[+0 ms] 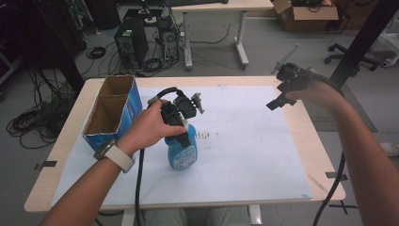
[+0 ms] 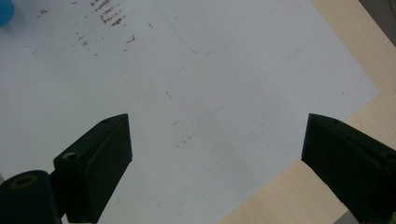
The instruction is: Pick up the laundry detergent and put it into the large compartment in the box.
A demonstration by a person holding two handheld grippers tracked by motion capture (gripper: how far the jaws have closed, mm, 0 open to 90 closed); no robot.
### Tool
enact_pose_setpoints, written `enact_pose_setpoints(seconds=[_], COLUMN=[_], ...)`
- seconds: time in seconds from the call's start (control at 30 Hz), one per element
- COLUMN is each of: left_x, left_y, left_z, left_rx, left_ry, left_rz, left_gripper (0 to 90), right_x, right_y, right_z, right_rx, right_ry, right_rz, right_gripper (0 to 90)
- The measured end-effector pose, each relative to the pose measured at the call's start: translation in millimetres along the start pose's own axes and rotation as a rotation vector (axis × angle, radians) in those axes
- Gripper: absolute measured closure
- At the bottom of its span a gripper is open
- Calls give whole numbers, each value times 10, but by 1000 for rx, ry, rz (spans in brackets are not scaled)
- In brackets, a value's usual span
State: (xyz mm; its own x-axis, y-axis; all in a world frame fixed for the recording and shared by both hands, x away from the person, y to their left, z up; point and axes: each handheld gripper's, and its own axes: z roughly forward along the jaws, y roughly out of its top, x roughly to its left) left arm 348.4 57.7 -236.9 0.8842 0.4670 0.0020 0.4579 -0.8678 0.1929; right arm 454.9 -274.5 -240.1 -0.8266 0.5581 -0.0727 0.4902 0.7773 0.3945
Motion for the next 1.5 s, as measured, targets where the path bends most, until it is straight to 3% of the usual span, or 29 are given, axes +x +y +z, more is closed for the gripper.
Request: enact_pose_setpoints(seconds=[0.13,0.17,0.2,0.27,0.33,0.4,0.43,0.47,0.5,0.53,0.6,0.7,0.73,0.77,0.87,0.9,0.93,0.97,1.13,1.27,1.5], left_x=[18,18,43,56,96,116,169,169,219,219,263,382,382,448,547,547,605,640,816,933,1145], left_y=[-18,-18,-18,-14,9,16,16,16,4,4,-12,-95,-95,-146,-220,-220,-263,-286,-413,-495,-699], left_z=[-260,-260,-409,-484,-700,-771,-913,-913,-1057,-1057,-1206,-1501,-1501,-1645,-1836,-1836,-1932,-1980,-2142,-2141,-2053], left_rx=[-20,-20,-19,-13,18,29,41,41,38,38,28,5,5,-12,-35,-35,-38,-28,-10,16,11], left_ry=[3,3,9,12,24,24,18,18,19,19,35,65,65,81,108,108,124,131,172,215,266], left_rz=[-58,-58,-98,-118,-156,-171,-212,-212,-260,-260,-304,-412,-412,-468,-557,-557,-606,-629,-784,-881,-978], left_gripper=[371,371,371,371,371,371,371,371,371,371,371,371,371,371,371,371,371,371,371,372,373], right_x=[4,4,9,15,24,30,39,39,44,44,48,51,46,39,28,28,25,25,13,18,22], right_y=[-15,-15,-20,-22,-21,-20,-19,-19,-18,-18,-19,-29,-36,-41,-52,-52,-55,-56,-59,-43,-27], right_z=[-22,-22,-29,-33,-36,-35,-35,-35,-36,-36,-41,-57,-63,-67,-70,-70,-64,-62,-39,-11,11], right_rx=[-6,-6,-5,-5,-5,-5,-3,-3,-4,-4,-6,-9,-9,-10,-10,-10,-7,-5,-8,-5,-3], right_ry=[-2,-2,-2,-3,-3,0,0,0,1,1,1,0,-1,-2,-2,-2,-1,-1,3,9,16], right_rz=[4,4,4,4,4,0,-1,-1,-3,-3,-4,-5,-4,-3,1,1,0,0,4,0,-9], right_gripper=[86,86,86,86,87,86,87,87,86,86,87,87,87,87,87,87,87,87,88,88,89])
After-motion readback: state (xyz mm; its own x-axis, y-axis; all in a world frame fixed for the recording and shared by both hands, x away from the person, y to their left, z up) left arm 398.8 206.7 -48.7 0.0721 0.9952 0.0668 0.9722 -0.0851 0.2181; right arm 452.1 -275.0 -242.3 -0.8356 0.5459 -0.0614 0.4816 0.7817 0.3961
